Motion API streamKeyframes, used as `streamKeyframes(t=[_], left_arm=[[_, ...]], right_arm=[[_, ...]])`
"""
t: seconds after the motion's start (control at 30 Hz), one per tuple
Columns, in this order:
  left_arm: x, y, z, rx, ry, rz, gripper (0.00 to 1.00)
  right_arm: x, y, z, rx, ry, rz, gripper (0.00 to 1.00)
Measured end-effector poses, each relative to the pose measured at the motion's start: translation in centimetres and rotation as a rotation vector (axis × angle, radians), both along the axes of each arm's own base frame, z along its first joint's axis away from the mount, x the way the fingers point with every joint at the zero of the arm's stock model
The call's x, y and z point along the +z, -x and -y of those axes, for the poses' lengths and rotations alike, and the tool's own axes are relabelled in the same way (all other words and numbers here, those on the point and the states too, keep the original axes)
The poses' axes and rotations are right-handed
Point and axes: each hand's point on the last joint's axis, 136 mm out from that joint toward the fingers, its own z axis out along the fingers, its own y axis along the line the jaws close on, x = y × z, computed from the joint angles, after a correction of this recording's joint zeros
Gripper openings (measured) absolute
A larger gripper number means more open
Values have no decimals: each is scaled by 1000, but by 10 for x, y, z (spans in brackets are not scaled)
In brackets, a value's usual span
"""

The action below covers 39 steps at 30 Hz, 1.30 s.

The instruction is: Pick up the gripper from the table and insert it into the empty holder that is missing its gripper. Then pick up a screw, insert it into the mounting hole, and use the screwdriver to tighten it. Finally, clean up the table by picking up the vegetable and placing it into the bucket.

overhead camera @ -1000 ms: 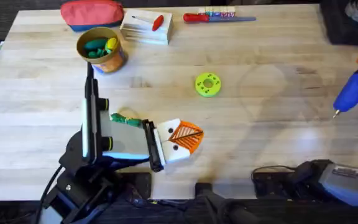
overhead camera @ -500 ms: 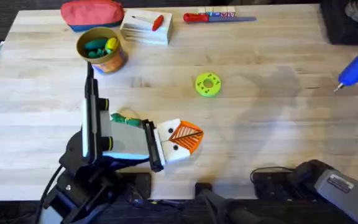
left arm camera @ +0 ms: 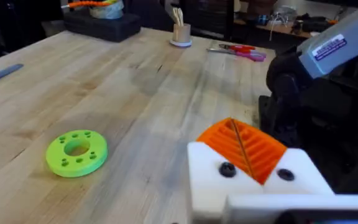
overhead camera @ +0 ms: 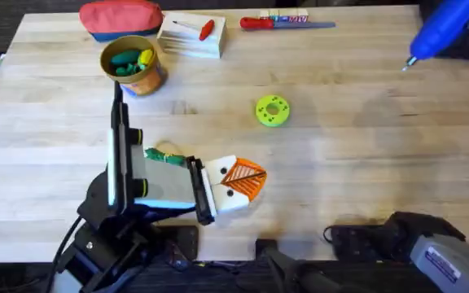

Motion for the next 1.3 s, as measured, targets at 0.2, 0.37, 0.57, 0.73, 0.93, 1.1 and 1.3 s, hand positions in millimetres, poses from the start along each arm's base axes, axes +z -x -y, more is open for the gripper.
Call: streamKeyframes(t=[0.2, 0.37, 0.57, 0.73, 0.93, 1.1, 1.3], left_arm=[[0, 0, 0, 0, 0, 0, 7], [0, 0, 0, 0, 0, 0, 7], [0, 0, 0, 0, 0, 0, 7], [0, 0, 0, 0, 0, 0, 7], [0, 0, 0, 0, 0, 0, 7], [0, 0, 0, 0, 0, 0, 7], [0, 0, 0, 0, 0, 0, 7]], right_arm=[[18, 37, -50, 155, -53, 175, 8], [7, 61, -89, 309, -111, 247, 8], [-10, 83, -141, 537, -179, 282, 8], [-14, 105, -184, 738, -221, 295, 8], [-7, 128, -227, 927, -252, 320, 8], [-1, 141, -251, 1026, -271, 345, 8], [-11, 140, -288, 1114, -278, 321, 8]])
